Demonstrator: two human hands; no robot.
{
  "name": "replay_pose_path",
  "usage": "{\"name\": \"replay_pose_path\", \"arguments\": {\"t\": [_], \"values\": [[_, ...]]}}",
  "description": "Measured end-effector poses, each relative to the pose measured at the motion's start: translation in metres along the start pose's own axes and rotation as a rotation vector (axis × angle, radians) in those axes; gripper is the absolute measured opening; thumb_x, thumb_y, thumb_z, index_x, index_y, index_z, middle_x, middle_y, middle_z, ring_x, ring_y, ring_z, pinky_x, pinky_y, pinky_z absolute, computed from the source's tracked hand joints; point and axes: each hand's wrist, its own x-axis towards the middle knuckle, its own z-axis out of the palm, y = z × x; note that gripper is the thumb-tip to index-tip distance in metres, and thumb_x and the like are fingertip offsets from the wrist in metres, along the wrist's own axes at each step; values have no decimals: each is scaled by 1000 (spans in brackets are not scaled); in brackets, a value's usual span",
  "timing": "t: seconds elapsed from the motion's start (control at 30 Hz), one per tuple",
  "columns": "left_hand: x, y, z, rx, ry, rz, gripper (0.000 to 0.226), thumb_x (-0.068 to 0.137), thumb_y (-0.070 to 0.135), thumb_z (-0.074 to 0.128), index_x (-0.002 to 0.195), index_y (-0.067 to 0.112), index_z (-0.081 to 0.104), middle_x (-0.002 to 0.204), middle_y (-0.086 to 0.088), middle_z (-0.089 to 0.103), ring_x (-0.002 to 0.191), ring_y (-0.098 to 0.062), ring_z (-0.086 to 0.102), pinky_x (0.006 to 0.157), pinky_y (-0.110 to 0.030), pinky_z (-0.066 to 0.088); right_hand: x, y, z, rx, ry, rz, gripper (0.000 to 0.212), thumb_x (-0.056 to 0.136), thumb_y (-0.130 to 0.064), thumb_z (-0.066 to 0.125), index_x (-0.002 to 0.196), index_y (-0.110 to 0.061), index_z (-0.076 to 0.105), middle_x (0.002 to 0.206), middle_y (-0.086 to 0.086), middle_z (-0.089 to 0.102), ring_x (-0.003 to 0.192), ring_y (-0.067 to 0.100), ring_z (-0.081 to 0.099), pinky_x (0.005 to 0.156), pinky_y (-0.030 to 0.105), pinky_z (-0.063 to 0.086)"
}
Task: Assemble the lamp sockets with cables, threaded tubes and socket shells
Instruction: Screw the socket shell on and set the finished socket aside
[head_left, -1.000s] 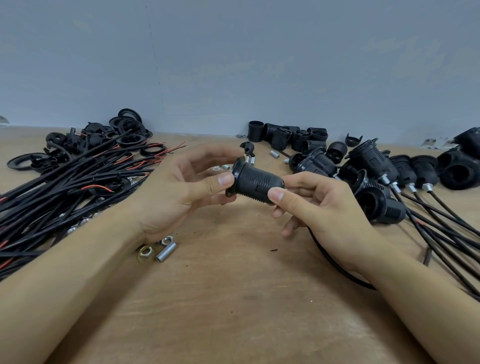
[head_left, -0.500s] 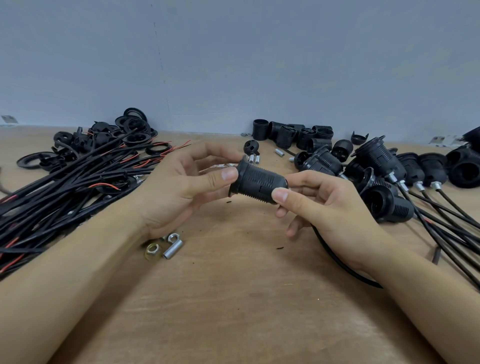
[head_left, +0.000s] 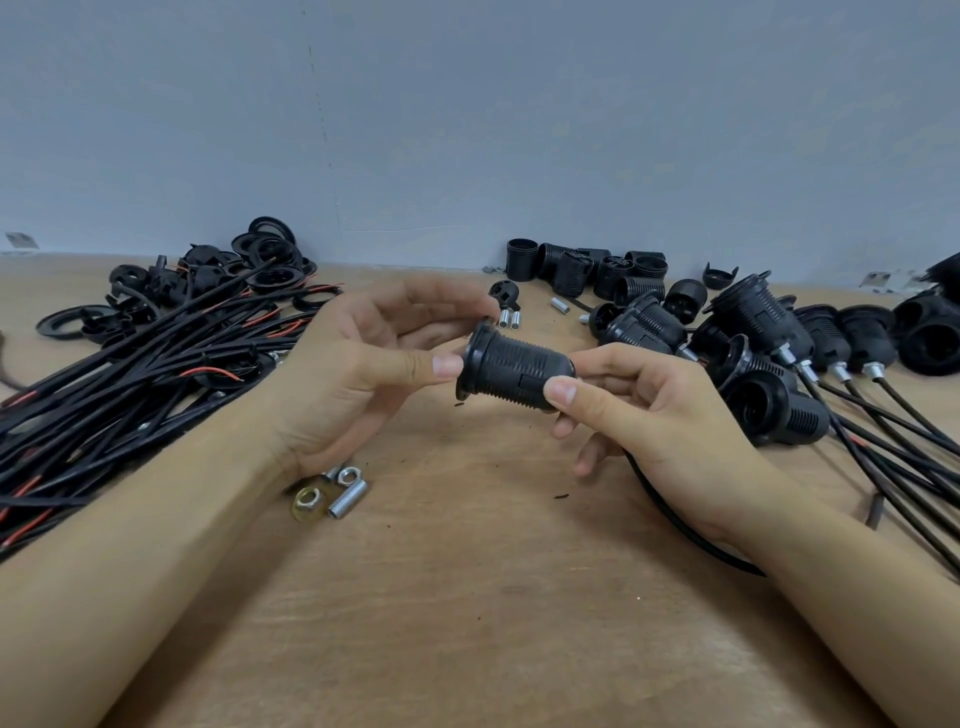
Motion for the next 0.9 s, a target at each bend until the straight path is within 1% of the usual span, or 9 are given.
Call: {"name": "replay_pose_path", "arguments": {"t": [0.13, 0.27, 0.33, 0.47, 0.5, 0.6, 0.67, 0.77, 0.9], "values": [[1, 3, -4, -164, 36, -11, 29, 71, 0, 62, 99, 6, 71, 100, -16, 74, 111, -34, 67, 99, -40, 52, 1, 1, 0, 5, 24, 10, 34, 74, -27, 74, 100, -5, 71, 85, 5, 71, 68, 14, 65, 49, 25, 52], [1, 4, -6, -205, 113, -35, 21, 72, 9, 61, 90, 8, 73, 79, -9, 70, 71, -23, 70, 92, -40, 56, 2, 1, -2, 23, 30, 15, 33, 75, -27, 74, 99, -4, 71, 85, 6, 71, 69, 14, 65, 49, 25, 52], [2, 3, -5, -123, 191, -21, 19, 75, 9, 61, 91, 9, 71, 74, -4, 66, 64, -18, 64, 83, -37, 57, 1, 1, -2, 18, 26, 15, 33, 75, -28, 74, 99, -5, 72, 85, 5, 72, 69, 14, 66, 49, 25, 52], [3, 0, 3, 59, 155, -55, 44, 82, 24, 56, 123, 9, 61, 113, -10, 73, 114, -22, 66, 102, -44, 46, 2, 2, -2, 5, 22, 25, 33, 75, -29, 75, 99, -6, 72, 84, 8, 71, 68, 16, 65, 50, 27, 52], [3, 0, 5, 63, 153, -54, 47, 83, 28, 54, 125, 9, 60, 111, -11, 74, 117, -23, 64, 105, -46, 44, 2, 2, -2, 3, 27, 29, 34, 75, -29, 75, 99, -6, 72, 85, 11, 70, 68, 17, 65, 50, 27, 53], [4, 1, 4, 37, 308, 33, 37, 83, 35, 52, 104, 10, 69, 63, -5, 67, 89, -25, 70, 94, -41, 51, 2, 2, -2, 1, 31, 32, 35, 74, -29, 76, 99, -6, 71, 85, 12, 70, 68, 18, 65, 50, 28, 52], [4, -2, 4, 54, 322, 47, 38, 84, 38, 49, 102, 12, 69, 74, -4, 71, 88, -19, 68, 87, -36, 51, 3, 2, -2, 3, 28, 31, 34, 74, -29, 75, 98, -5, 71, 81, 7, 70, 67, 16, 65, 50, 27, 52], [3, -8, 8, 114, 175, 19, 45, 88, 43, 45, 119, 14, 63, 116, -7, 73, 118, -20, 63, 100, -44, 46, 2, 1, 0, 1, 17, 35, 32, 75, -27, 75, 98, -5, 71, 80, 4, 70, 67, 15, 64, 48, 27, 52], [5, -5, 3, 225, 306, 133, 33, 93, 37, 50, 106, 12, 67, 86, -7, 77, 102, -26, 69, 89, -39, 51, 1, 0, 1, -20, 6, 34, 41, 72, -30, 74, 99, 0, 68, 74, 4, 70, 63, 17, 65, 49, 28, 53]]}}
